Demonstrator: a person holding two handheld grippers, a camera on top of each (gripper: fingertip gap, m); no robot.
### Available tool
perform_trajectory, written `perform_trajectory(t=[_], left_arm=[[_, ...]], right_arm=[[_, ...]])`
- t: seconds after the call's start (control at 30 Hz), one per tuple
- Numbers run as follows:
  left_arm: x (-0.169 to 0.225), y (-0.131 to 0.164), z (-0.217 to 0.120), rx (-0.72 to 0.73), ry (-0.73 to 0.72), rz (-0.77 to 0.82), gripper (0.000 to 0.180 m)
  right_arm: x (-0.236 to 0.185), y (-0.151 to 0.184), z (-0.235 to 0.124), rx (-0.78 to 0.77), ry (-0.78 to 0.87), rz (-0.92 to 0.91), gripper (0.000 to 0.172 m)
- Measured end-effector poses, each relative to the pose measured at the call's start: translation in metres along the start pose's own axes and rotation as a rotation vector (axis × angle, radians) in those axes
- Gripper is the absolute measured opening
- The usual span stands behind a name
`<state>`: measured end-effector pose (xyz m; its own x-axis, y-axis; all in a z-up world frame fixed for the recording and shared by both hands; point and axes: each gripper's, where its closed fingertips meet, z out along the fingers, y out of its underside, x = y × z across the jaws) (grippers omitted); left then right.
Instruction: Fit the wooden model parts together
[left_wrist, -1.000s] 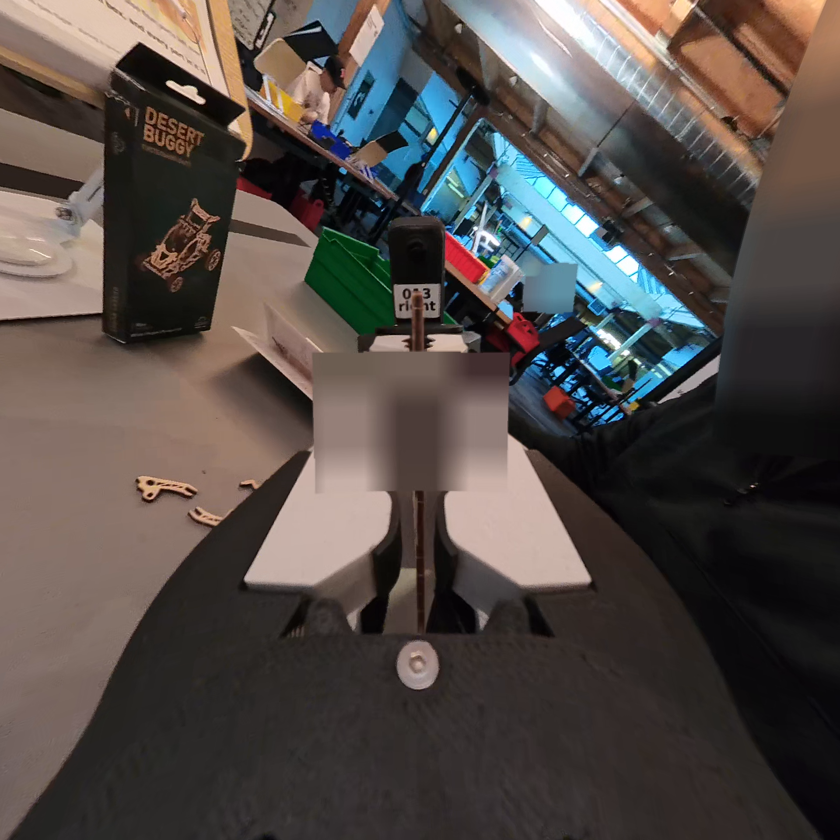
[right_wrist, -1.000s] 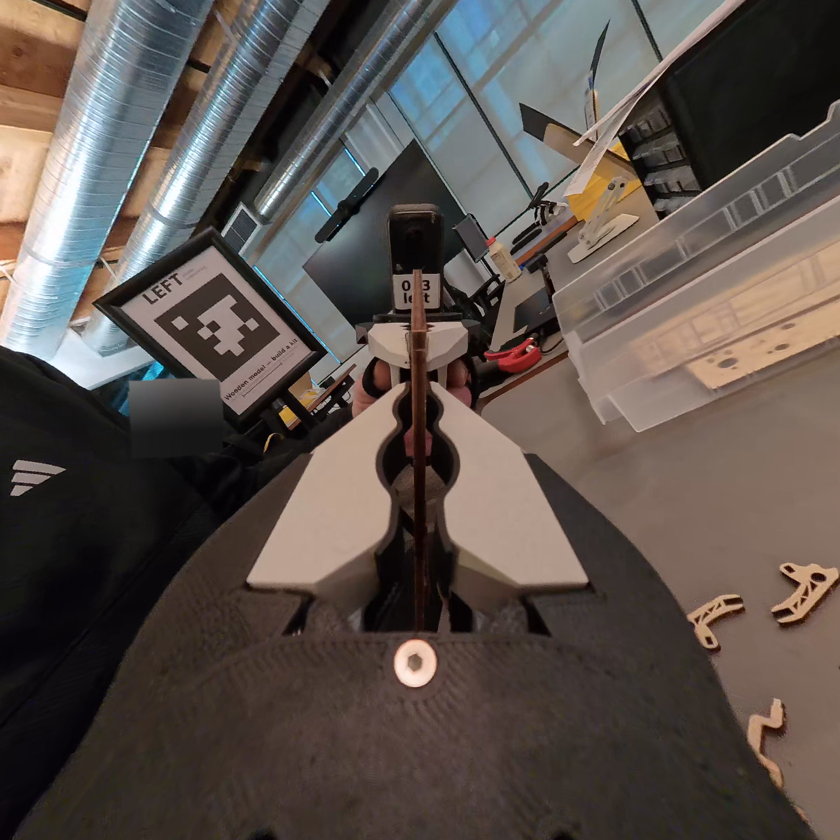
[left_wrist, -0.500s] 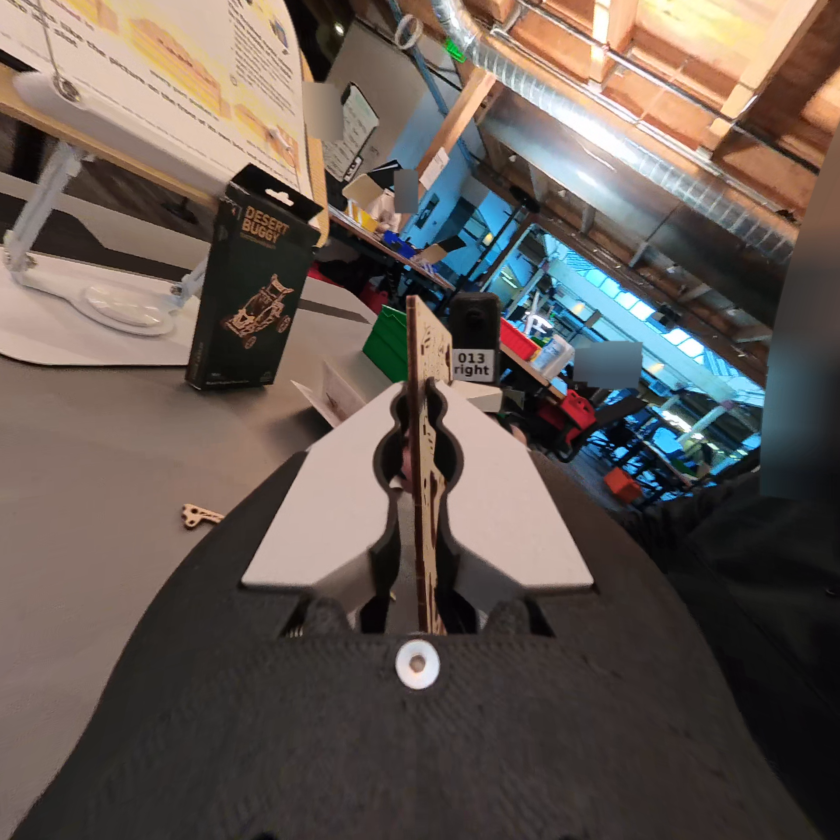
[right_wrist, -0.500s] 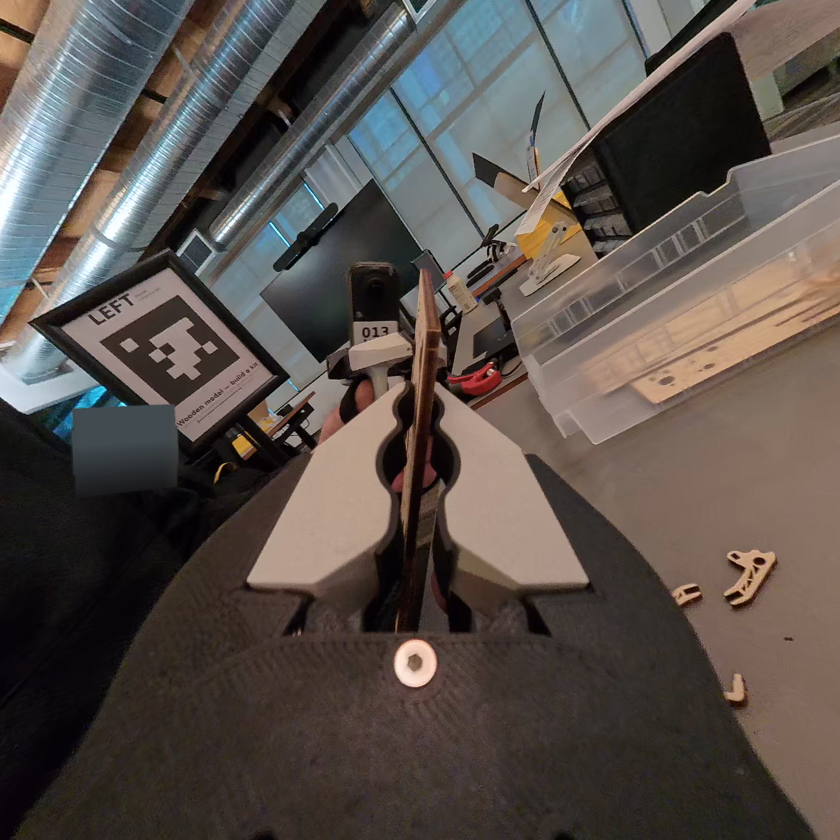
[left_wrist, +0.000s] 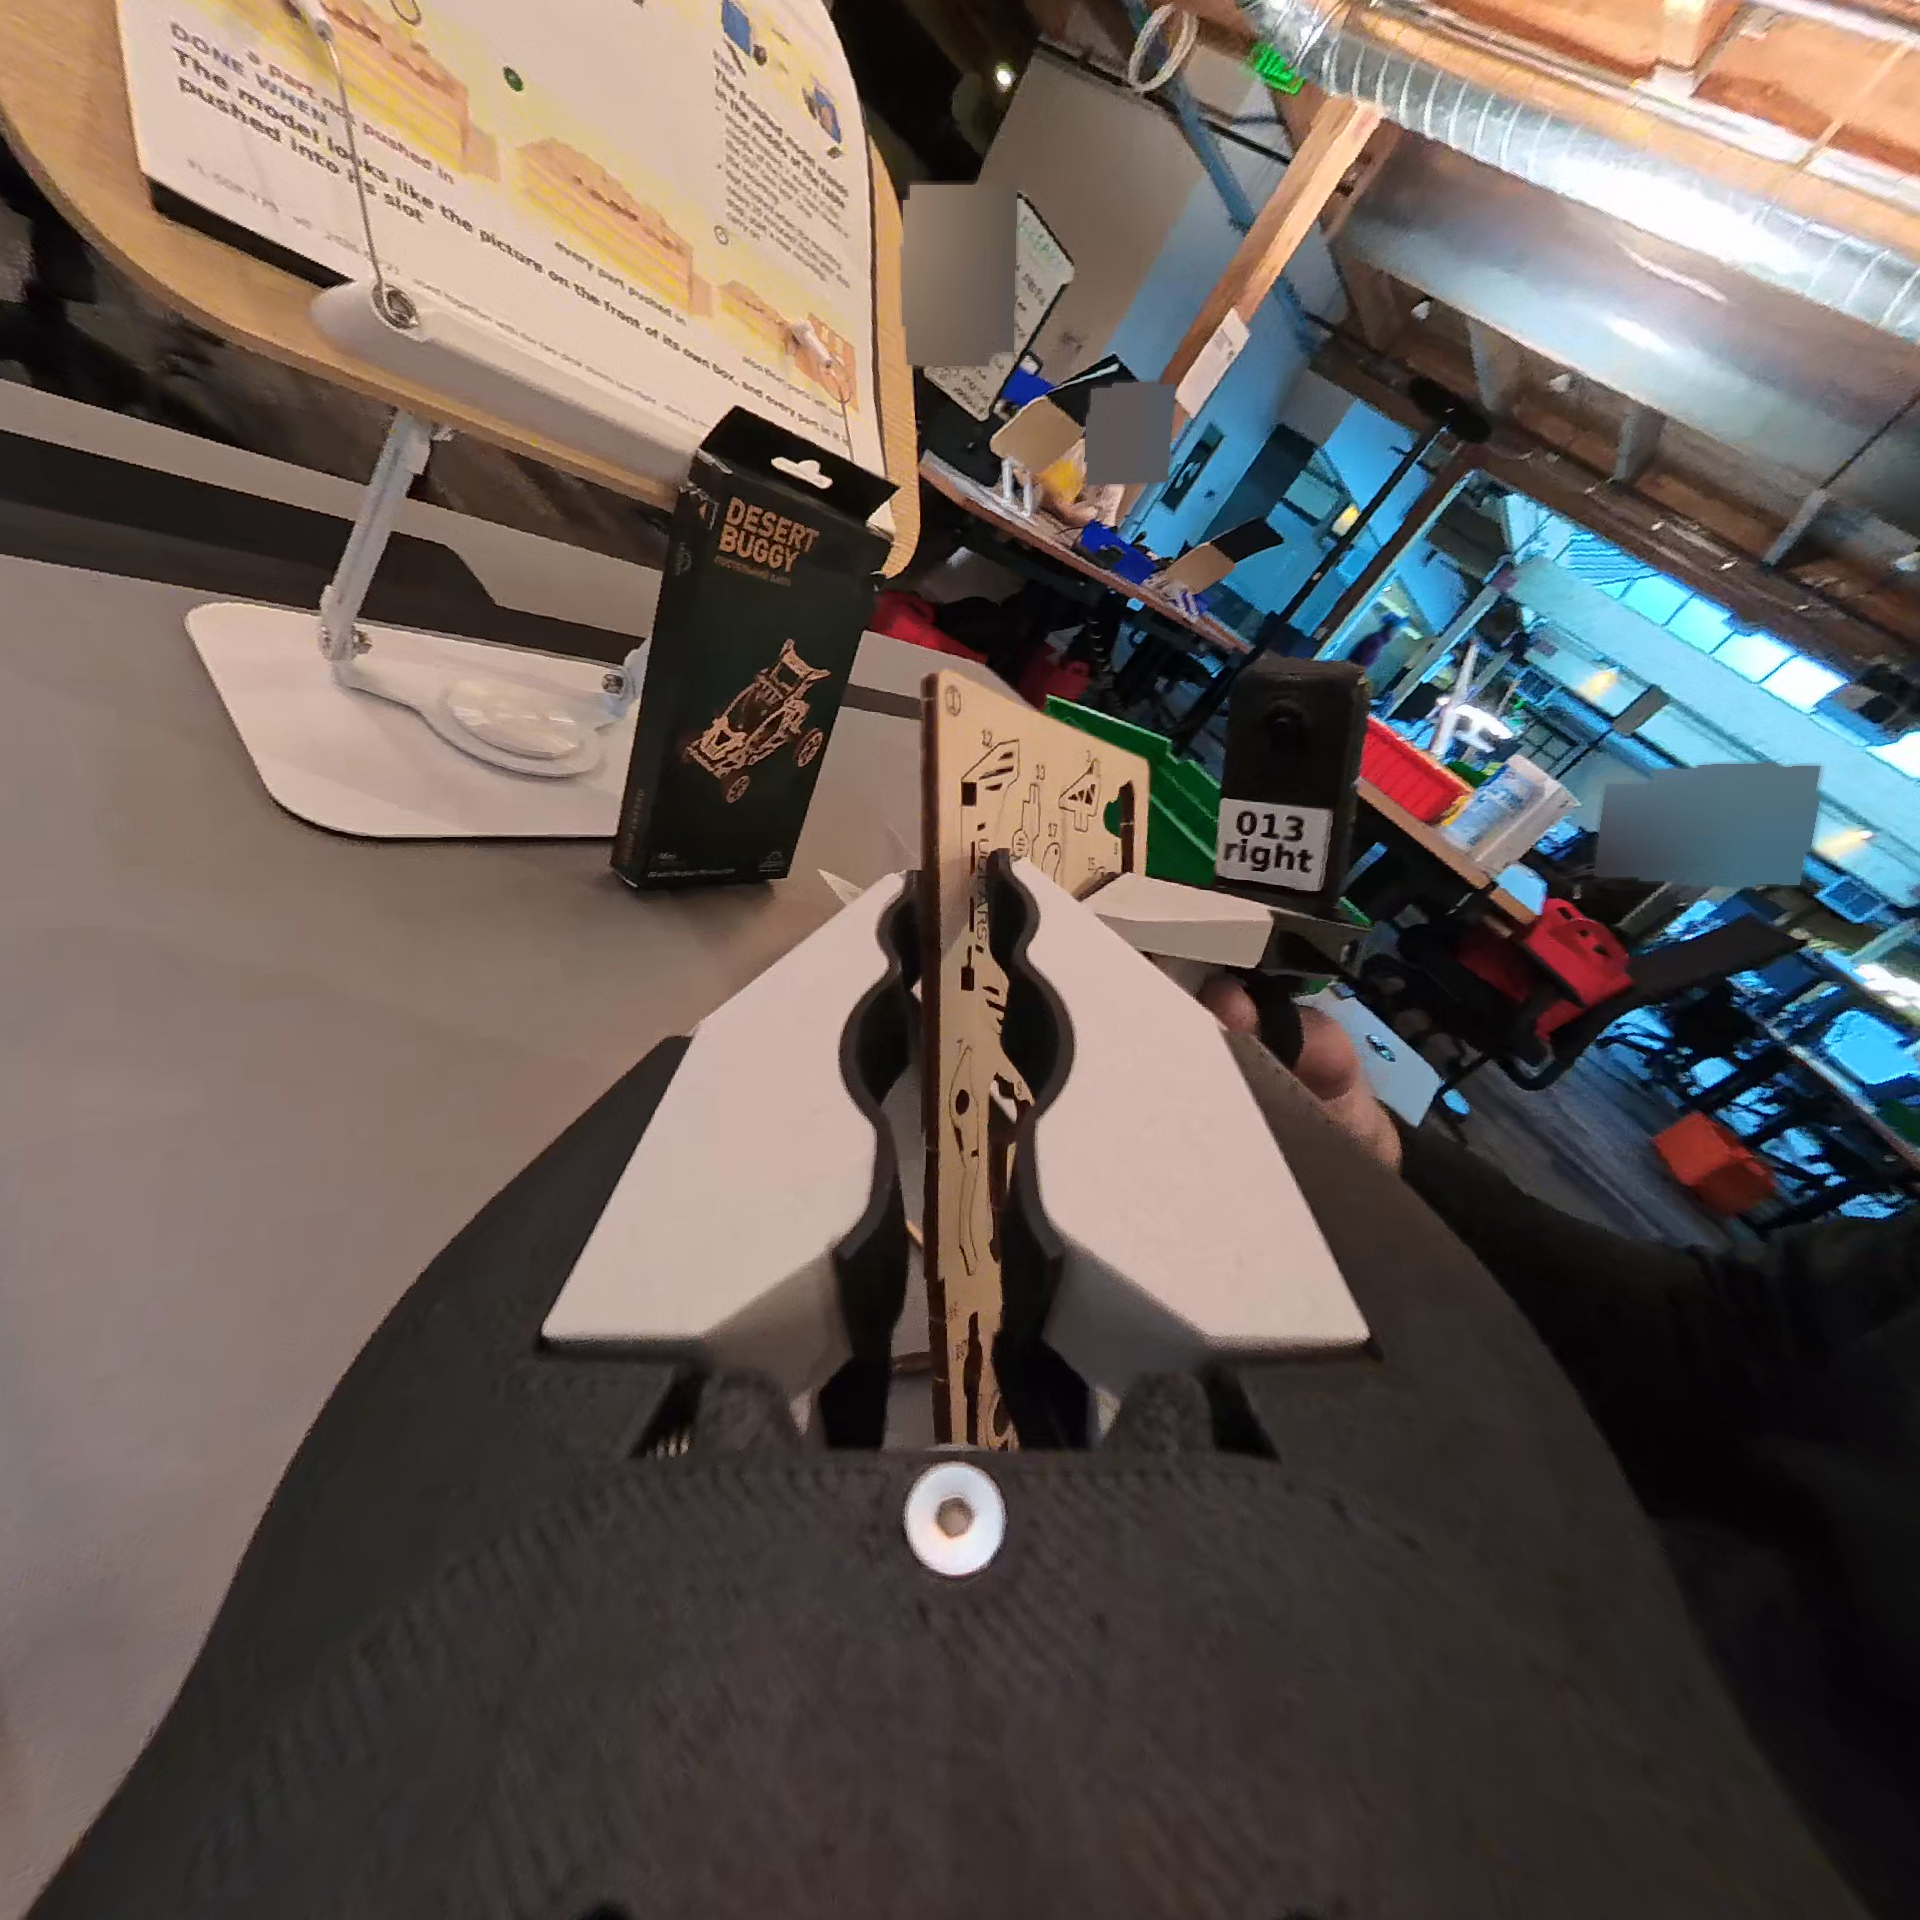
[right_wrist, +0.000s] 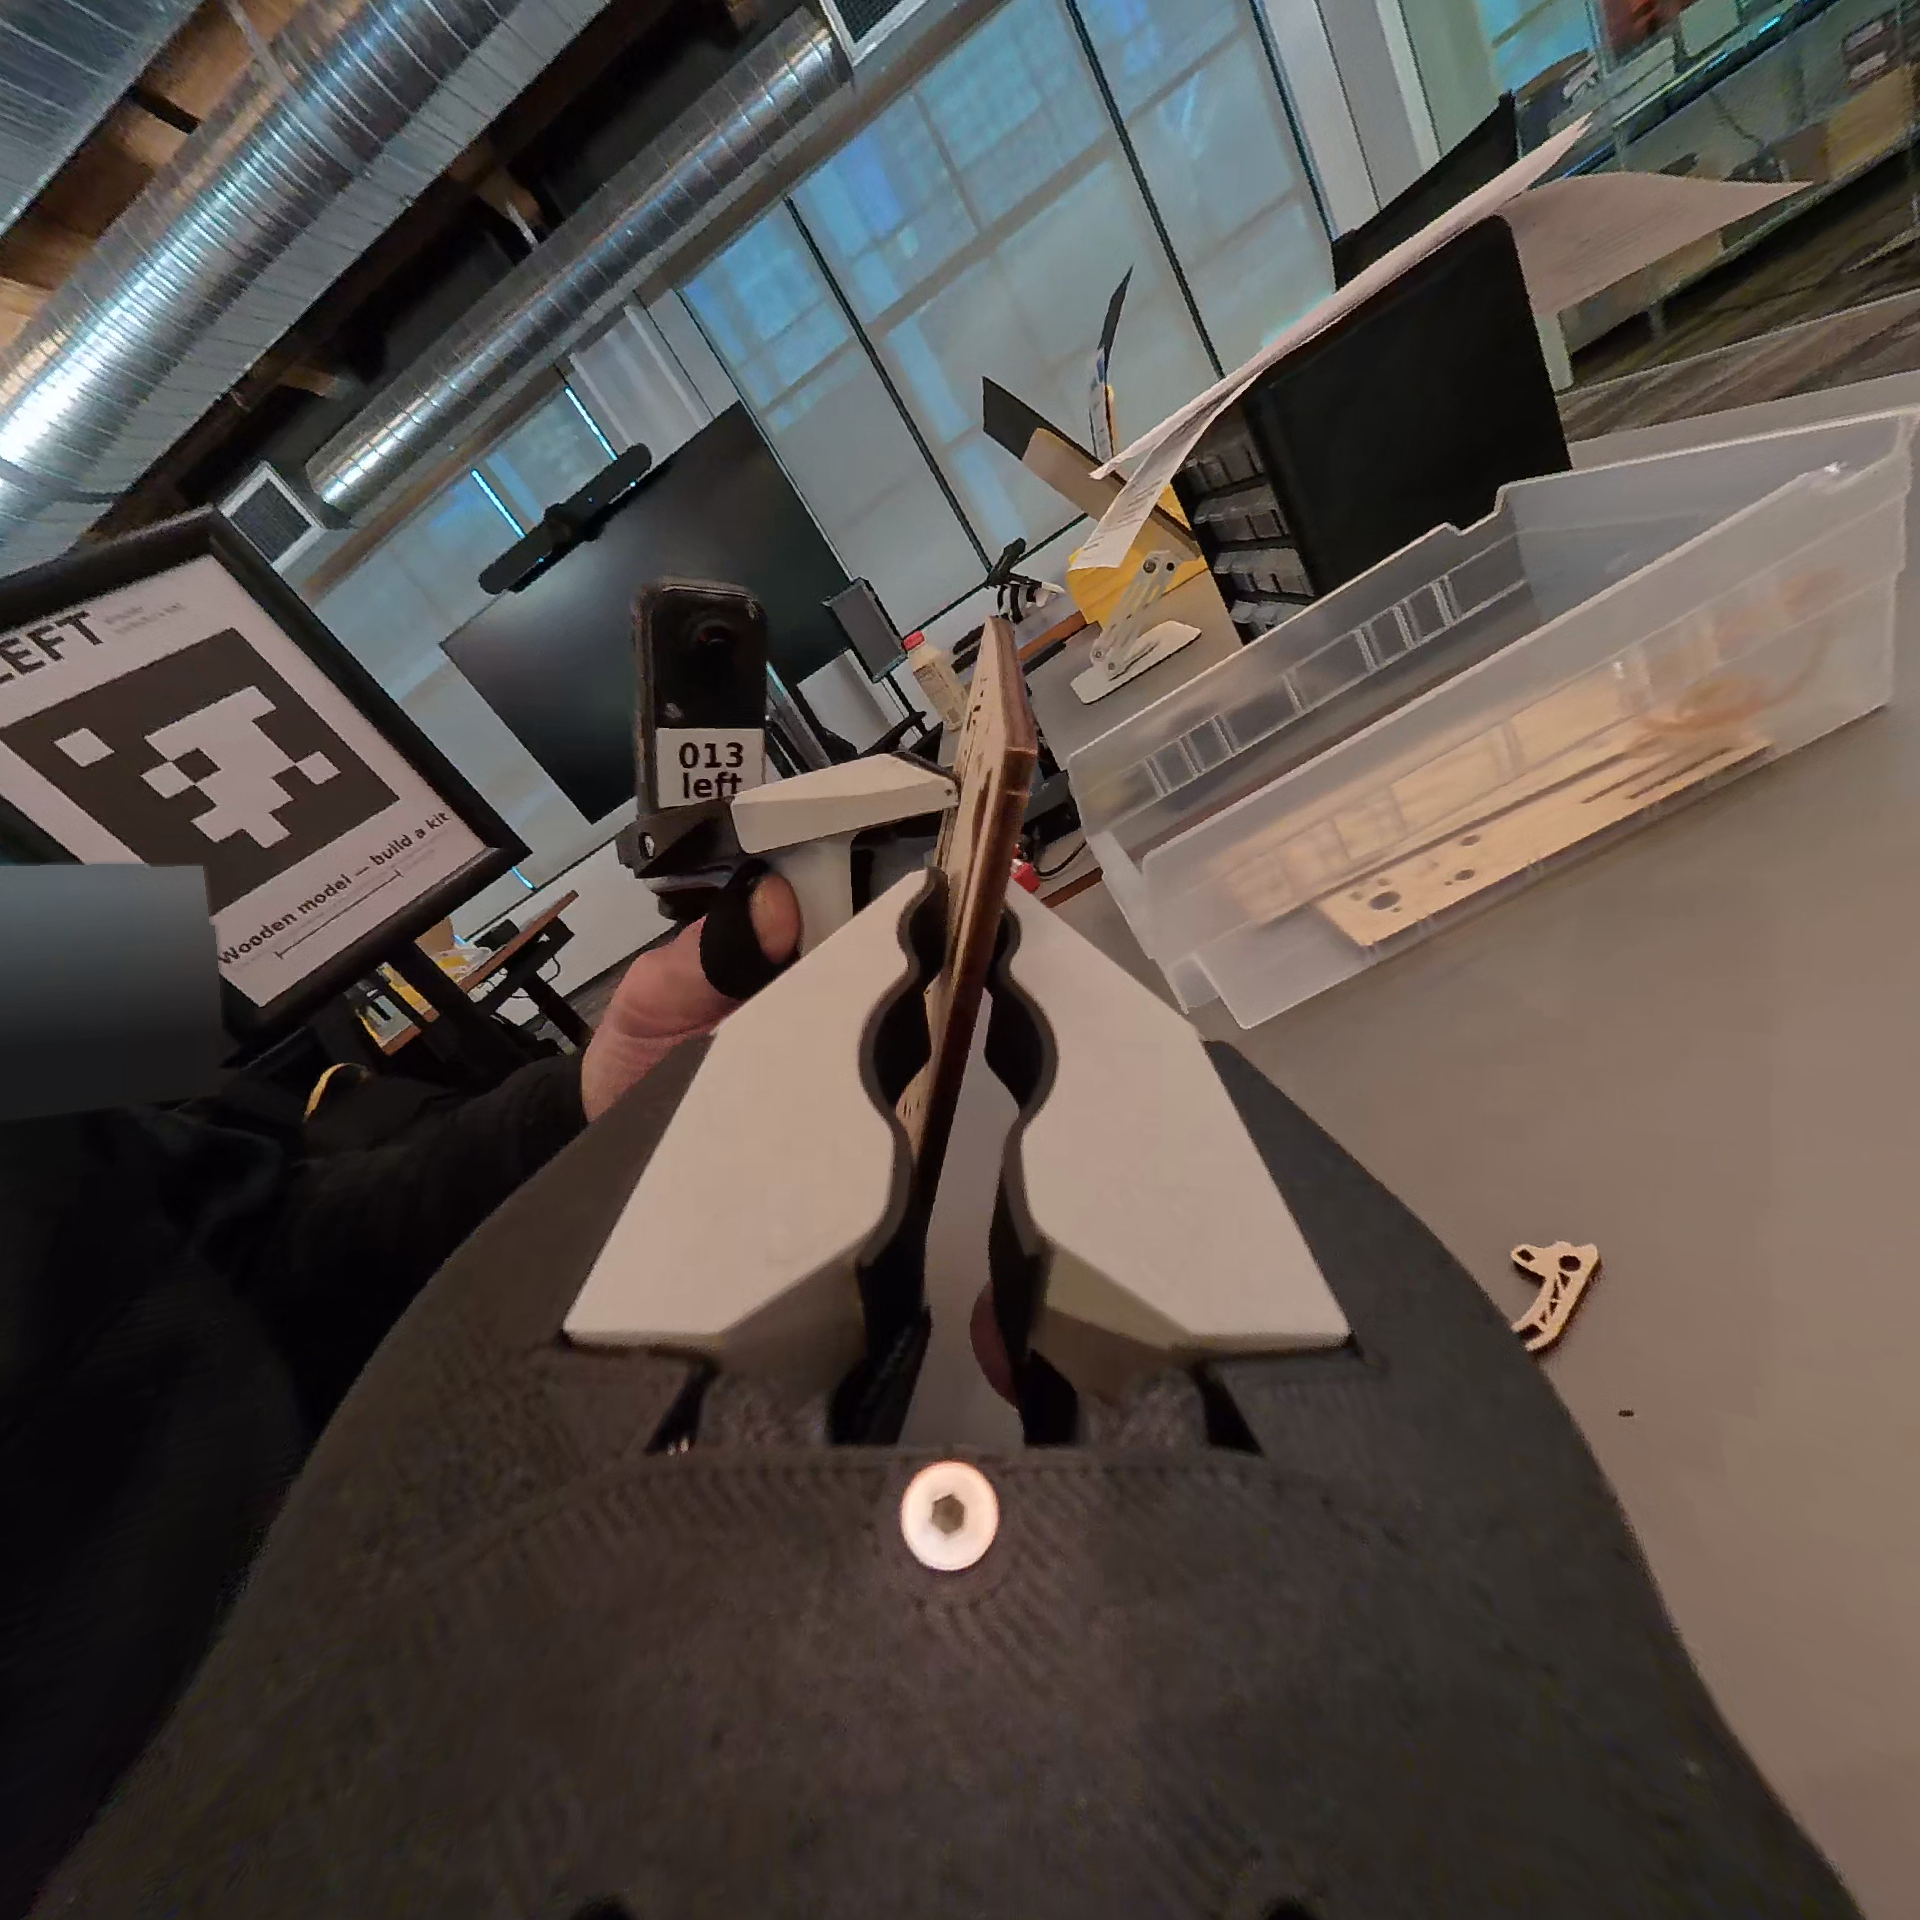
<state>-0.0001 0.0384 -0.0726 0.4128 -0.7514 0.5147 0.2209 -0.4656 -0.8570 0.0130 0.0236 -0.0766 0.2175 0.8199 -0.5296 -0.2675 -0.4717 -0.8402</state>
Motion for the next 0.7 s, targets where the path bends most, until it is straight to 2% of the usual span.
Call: perform_trajectory(t=[0.13,0.2,0.3,0.43,0.57,0.7], left_arm=[[0.002,-0.003,0.002,-0.009,-0.023,0.01,0.011],[0.007,-0.008,0.002,-0.004,0.031,0.0,0.01],[0.012,-0.021,0.0,0.051,0.137,-0.117,0.008],[0.013,-0.02,0.005,0.002,0.101,-0.046,0.008],[0.014,-0.02,0.007,-0.004,0.123,-0.063,0.007],[0.023,-0.021,0.005,-0.025,0.204,-0.068,0.006]], right_arm=[[0.0,-0.003,-0.001,0.033,-0.019,0.033,0.003],[-0.004,-0.004,-0.001,0.053,-0.056,0.062,0.002],[-0.009,-0.002,0.001,0.038,-0.071,0.048,0.002],[-0.008,-0.003,-0.002,0.042,-0.07,0.043,0.002],[-0.009,-0.004,-0.003,0.024,-0.072,0.03,0.002],[-0.013,-0.006,-0.006,0.023,-0.127,0.068,0.001]])
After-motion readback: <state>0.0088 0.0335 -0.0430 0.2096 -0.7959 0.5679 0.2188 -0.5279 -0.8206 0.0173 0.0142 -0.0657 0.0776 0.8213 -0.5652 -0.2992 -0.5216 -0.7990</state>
